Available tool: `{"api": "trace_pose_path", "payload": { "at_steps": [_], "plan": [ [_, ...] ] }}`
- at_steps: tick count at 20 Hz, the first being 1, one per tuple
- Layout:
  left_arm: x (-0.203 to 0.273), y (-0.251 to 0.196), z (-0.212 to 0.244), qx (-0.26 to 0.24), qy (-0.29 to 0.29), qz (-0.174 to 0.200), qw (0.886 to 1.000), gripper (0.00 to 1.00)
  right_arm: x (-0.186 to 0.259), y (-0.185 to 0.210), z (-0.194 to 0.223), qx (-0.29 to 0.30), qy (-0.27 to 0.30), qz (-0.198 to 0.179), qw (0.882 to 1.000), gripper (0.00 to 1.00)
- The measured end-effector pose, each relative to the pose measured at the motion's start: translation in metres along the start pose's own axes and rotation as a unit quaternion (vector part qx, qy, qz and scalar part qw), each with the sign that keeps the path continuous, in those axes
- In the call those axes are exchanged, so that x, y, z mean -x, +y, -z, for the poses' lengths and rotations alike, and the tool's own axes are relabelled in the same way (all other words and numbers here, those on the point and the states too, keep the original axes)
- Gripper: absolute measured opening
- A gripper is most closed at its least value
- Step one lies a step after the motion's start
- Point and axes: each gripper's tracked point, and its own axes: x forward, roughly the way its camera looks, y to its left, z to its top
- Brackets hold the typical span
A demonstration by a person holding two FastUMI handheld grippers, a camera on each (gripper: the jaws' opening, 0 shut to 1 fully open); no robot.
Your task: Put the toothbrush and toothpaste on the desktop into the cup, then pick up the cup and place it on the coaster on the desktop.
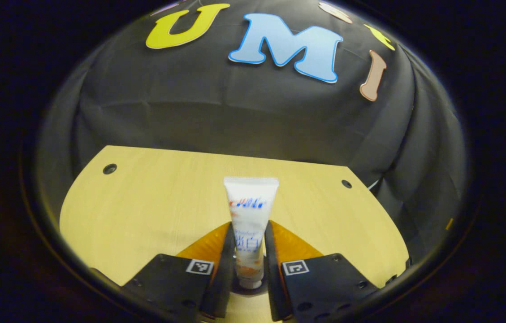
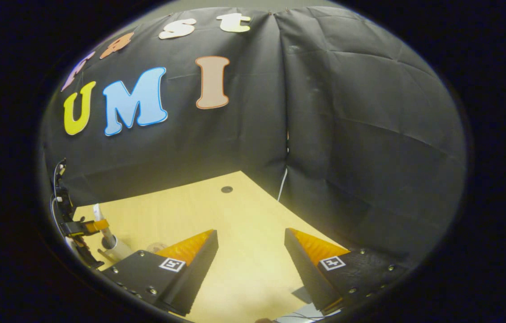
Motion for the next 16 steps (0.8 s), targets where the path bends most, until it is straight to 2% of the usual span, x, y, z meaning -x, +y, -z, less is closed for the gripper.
{"api": "trace_pose_path", "payload": {
  "at_steps": [3, 4, 5, 6, 8, 9, 10, 13, 14, 16],
  "plan": [
    [0.009, -0.009, -0.003, 0.003, -0.004, 0.009, 1.0, 0.75, -0.002, 0.018, 0.004, 0.005, 0.003, -0.022, 1.0, 0.93],
    [0.012, -0.012, -0.005, 0.0, -0.005, 0.01, 1.0, 0.72, -0.002, 0.026, 0.006, 0.008, 0.005, -0.032, 0.999, 0.93],
    [0.015, -0.016, -0.004, -0.001, -0.008, 0.013, 1.0, 0.77, -0.002, 0.033, 0.008, 0.013, 0.006, -0.043, 0.999, 0.93],
    [0.021, -0.018, -0.006, -0.003, -0.01, 0.015, 1.0, 0.65, -0.003, 0.044, 0.009, 0.016, 0.008, -0.057, 0.998, 0.93],
    [0.028, -0.021, -0.01, -0.006, -0.017, 0.017, 1.0, 0.65, -0.006, 0.07, 0.021, 0.027, 0.022, -0.094, 0.995, 0.93],
    [0.032, -0.023, -0.012, -0.007, -0.02, 0.018, 1.0, 0.72, -0.01, 0.084, 0.032, 0.033, 0.035, -0.116, 0.992, 0.93],
    [0.036, -0.024, -0.013, -0.008, -0.023, 0.019, 1.0, 0.66, -0.013, 0.102, 0.047, 0.039, 0.058, -0.14, 0.988, 0.93],
    [0.045, -0.022, -0.017, -0.014, -0.032, 0.014, 0.999, 0.65, -0.018, 0.152, 0.109, 0.076, 0.138, -0.205, 0.966, 0.95],
    [0.049, -0.021, -0.019, -0.014, -0.034, 0.014, 0.999, 0.72, -0.018, 0.163, 0.131, 0.099, 0.163, -0.218, 0.957, 0.94],
    [0.055, -0.021, -0.024, -0.012, -0.04, 0.012, 0.999, 0.72, -0.013, 0.179, 0.179, 0.143, 0.218, -0.238, 0.935, 0.94]
  ]
}}
